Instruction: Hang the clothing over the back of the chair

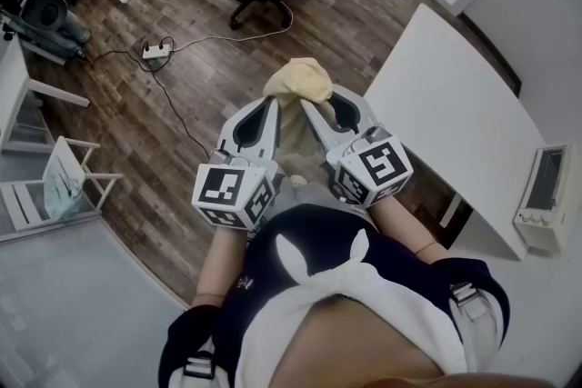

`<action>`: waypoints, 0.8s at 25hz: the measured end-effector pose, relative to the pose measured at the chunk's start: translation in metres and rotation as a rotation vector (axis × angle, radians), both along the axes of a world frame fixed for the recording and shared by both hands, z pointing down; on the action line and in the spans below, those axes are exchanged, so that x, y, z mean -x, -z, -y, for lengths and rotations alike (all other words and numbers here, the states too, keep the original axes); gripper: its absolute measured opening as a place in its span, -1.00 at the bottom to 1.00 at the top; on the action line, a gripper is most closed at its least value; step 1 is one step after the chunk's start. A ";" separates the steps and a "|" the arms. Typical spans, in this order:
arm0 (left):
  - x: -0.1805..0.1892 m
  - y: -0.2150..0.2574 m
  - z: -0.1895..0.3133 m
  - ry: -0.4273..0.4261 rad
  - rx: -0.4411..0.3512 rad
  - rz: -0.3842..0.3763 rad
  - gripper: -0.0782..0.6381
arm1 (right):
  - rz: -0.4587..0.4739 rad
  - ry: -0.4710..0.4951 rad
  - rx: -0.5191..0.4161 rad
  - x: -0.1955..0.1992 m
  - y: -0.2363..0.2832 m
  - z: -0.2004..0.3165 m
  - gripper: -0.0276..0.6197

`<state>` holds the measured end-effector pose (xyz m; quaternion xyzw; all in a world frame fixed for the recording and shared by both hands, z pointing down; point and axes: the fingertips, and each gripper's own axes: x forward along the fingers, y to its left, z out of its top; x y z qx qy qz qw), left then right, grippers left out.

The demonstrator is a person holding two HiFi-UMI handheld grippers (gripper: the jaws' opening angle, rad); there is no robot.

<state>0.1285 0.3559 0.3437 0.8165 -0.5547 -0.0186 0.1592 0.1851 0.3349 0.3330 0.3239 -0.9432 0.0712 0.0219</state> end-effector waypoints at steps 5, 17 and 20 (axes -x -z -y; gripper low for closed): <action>0.001 -0.003 0.012 0.002 0.002 -0.010 -0.76 | 0.010 -0.021 0.011 -0.006 -0.004 0.010 -0.59; 0.026 -0.009 0.075 -0.025 0.019 -0.023 -0.76 | 0.009 -0.035 0.038 0.019 -0.013 0.069 -0.59; 0.037 -0.010 0.092 -0.029 0.024 -0.020 -0.76 | 0.011 -0.028 0.045 0.031 -0.013 0.084 -0.59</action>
